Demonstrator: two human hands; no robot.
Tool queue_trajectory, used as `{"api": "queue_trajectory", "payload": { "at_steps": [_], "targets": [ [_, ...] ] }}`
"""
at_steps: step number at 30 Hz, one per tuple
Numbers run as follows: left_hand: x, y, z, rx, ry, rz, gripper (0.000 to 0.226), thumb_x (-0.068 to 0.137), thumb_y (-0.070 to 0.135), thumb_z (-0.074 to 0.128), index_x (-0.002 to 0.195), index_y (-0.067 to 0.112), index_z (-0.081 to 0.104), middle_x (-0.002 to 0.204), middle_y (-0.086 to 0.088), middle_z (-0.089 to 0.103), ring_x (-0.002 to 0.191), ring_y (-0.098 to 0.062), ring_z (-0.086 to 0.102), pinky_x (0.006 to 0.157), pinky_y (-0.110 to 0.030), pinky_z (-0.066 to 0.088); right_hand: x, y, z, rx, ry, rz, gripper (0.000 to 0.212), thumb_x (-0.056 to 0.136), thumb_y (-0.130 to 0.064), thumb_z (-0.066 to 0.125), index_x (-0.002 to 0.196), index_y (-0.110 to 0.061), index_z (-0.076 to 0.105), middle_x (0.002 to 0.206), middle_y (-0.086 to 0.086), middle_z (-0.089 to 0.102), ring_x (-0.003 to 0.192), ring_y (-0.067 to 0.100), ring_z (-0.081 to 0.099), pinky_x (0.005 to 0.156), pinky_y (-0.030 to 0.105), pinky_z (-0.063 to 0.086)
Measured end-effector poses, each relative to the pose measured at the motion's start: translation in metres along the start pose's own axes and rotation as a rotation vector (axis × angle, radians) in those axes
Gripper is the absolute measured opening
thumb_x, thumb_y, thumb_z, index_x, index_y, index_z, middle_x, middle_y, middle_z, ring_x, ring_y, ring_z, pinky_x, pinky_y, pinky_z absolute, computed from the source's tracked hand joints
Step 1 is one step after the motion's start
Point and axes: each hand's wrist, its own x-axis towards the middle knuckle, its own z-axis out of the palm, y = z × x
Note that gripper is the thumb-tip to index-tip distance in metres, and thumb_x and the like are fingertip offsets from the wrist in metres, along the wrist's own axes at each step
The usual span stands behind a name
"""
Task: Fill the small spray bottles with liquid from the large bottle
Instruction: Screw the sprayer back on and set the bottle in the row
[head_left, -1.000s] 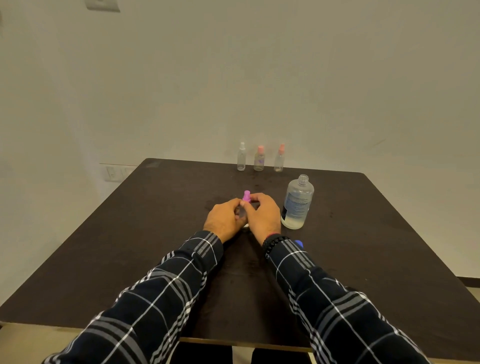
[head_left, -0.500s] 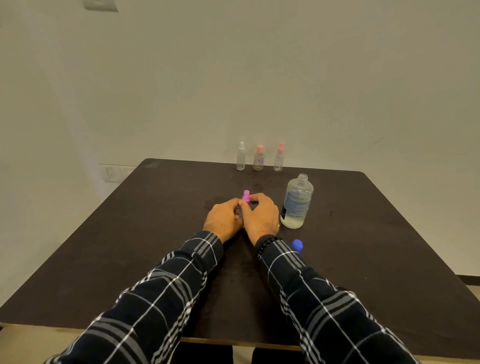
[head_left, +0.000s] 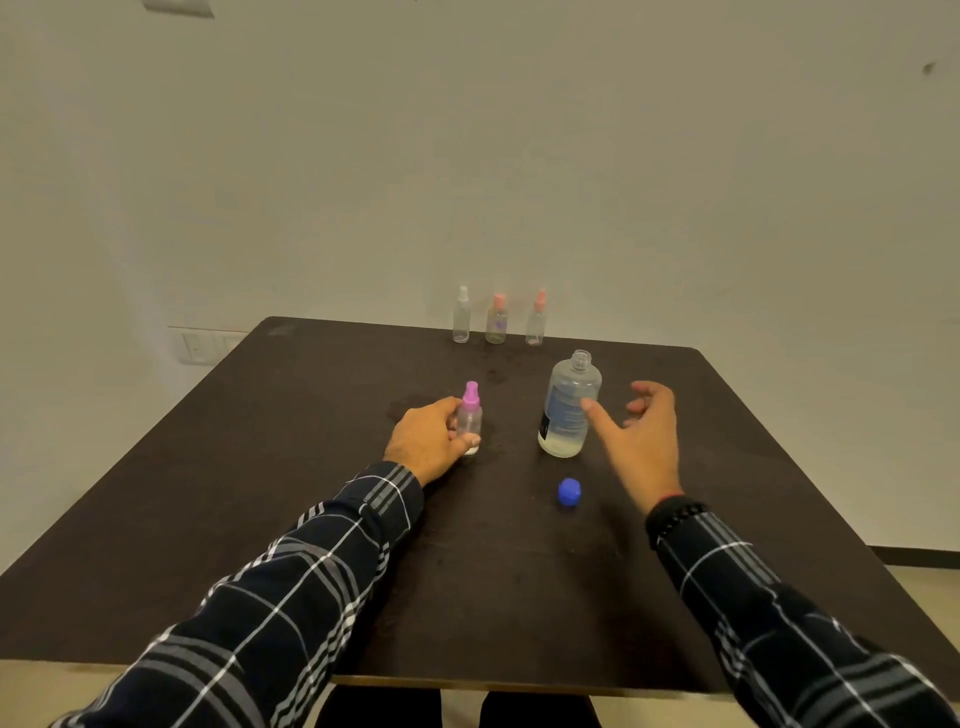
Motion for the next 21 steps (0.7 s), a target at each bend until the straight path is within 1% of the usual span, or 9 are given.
{"api": "queue_trajectory", "payload": {
  "at_steps": [1, 3, 4, 6, 9, 11, 13, 16, 21],
  "targets": [
    [0.000, 0.000, 0.000, 0.001, -0.006, 0.000, 0.041, 0.089, 0.040, 0.071, 0.125, 0.026, 0.058, 0.102, 0.008, 0.068, 0.093, -0.010, 0.063, 0.088, -0.033, 0.052, 0.009, 0.005, -0.002, 0.002, -0.100, 0.022, 0.075, 0.081, -0.045, 0.081, 0.140, -0.023, 0.042, 0.127, -0.003, 0.051, 0.111, 0.014, 0.055, 0.089, 0.030, 0.047],
    [0.000, 0.001, -0.001, 0.002, -0.014, 0.001, 0.041, 0.089, 0.039, 0.072, 0.125, 0.025, 0.058, 0.105, 0.007, 0.068, 0.095, -0.011, 0.063, 0.090, -0.033, 0.052, 0.023, 0.011, 0.001, 0.005, -0.264, 0.026, 0.081, 0.082, -0.039, 0.081, 0.148, -0.021, 0.038, 0.140, -0.001, 0.050, 0.123, 0.016, 0.052, 0.098, 0.032, 0.046],
    [0.000, 0.002, -0.002, -0.006, -0.017, -0.001, 0.041, 0.089, 0.038, 0.072, 0.125, 0.025, 0.058, 0.106, 0.007, 0.068, 0.095, -0.010, 0.062, 0.090, -0.032, 0.051, 0.028, 0.014, 0.005, 0.020, -0.319, 0.017, 0.081, 0.082, -0.035, 0.082, 0.149, -0.022, 0.038, 0.142, -0.002, 0.050, 0.127, 0.017, 0.051, 0.102, 0.033, 0.045],
    [0.001, 0.002, -0.003, -0.025, -0.030, -0.003, 0.040, 0.088, 0.037, 0.074, 0.123, 0.025, 0.059, 0.106, 0.008, 0.068, 0.094, -0.009, 0.063, 0.090, -0.031, 0.051, 0.035, 0.015, 0.013, 0.086, -0.389, -0.002, 0.076, 0.083, -0.029, 0.082, 0.146, -0.023, 0.041, 0.140, -0.004, 0.053, 0.127, 0.016, 0.052, 0.102, 0.032, 0.044],
    [0.006, -0.002, -0.004, -0.068, -0.056, -0.005, 0.040, 0.087, 0.035, 0.075, 0.121, 0.024, 0.060, 0.104, 0.008, 0.069, 0.092, -0.008, 0.064, 0.089, -0.031, 0.053, 0.040, 0.015, 0.020, 0.157, -0.411, -0.010, 0.067, 0.083, -0.023, 0.081, 0.142, -0.021, 0.047, 0.134, -0.004, 0.059, 0.124, 0.015, 0.057, 0.097, 0.027, 0.046],
    [0.013, -0.004, -0.006, -0.086, -0.081, 0.009, 0.044, 0.086, 0.033, 0.077, 0.125, 0.023, 0.060, 0.106, 0.008, 0.069, 0.093, -0.006, 0.065, 0.091, -0.030, 0.053, 0.044, 0.016, 0.021, 0.186, -0.419, -0.007, 0.063, 0.084, -0.020, 0.080, 0.140, -0.020, 0.049, 0.131, -0.005, 0.062, 0.121, 0.013, 0.059, 0.094, 0.022, 0.047],
    [0.025, -0.002, -0.008, -0.076, -0.107, 0.032, 0.051, 0.086, 0.032, 0.077, 0.131, 0.021, 0.057, 0.111, 0.006, 0.069, 0.096, -0.008, 0.066, 0.091, -0.027, 0.051, 0.048, 0.020, 0.019, 0.179, -0.438, -0.012, 0.062, 0.084, -0.020, 0.080, 0.139, -0.021, 0.051, 0.129, -0.006, 0.064, 0.119, 0.010, 0.061, 0.096, 0.024, 0.050],
    [0.054, 0.011, -0.011, -0.040, -0.108, 0.092, 0.049, 0.086, 0.033, 0.076, 0.130, 0.021, 0.058, 0.116, 0.003, 0.068, 0.102, -0.013, 0.065, 0.090, -0.027, 0.049, 0.052, 0.022, 0.016, 0.147, -0.460, -0.019, 0.062, 0.084, -0.022, 0.081, 0.139, -0.020, 0.052, 0.128, -0.007, 0.065, 0.117, 0.006, 0.062, 0.101, 0.028, 0.051],
    [0.121, 0.046, 0.005, -0.055, -0.137, 0.199, 0.049, 0.086, 0.031, 0.076, 0.129, 0.017, 0.058, 0.123, -0.002, 0.067, 0.108, -0.017, 0.065, 0.093, -0.029, 0.049, 0.054, 0.023, 0.015, 0.110, -0.470, -0.033, 0.059, 0.085, -0.022, 0.080, 0.137, -0.025, 0.051, 0.127, -0.011, 0.064, 0.113, -0.002, 0.062, 0.097, 0.021, 0.051]
  ]
}}
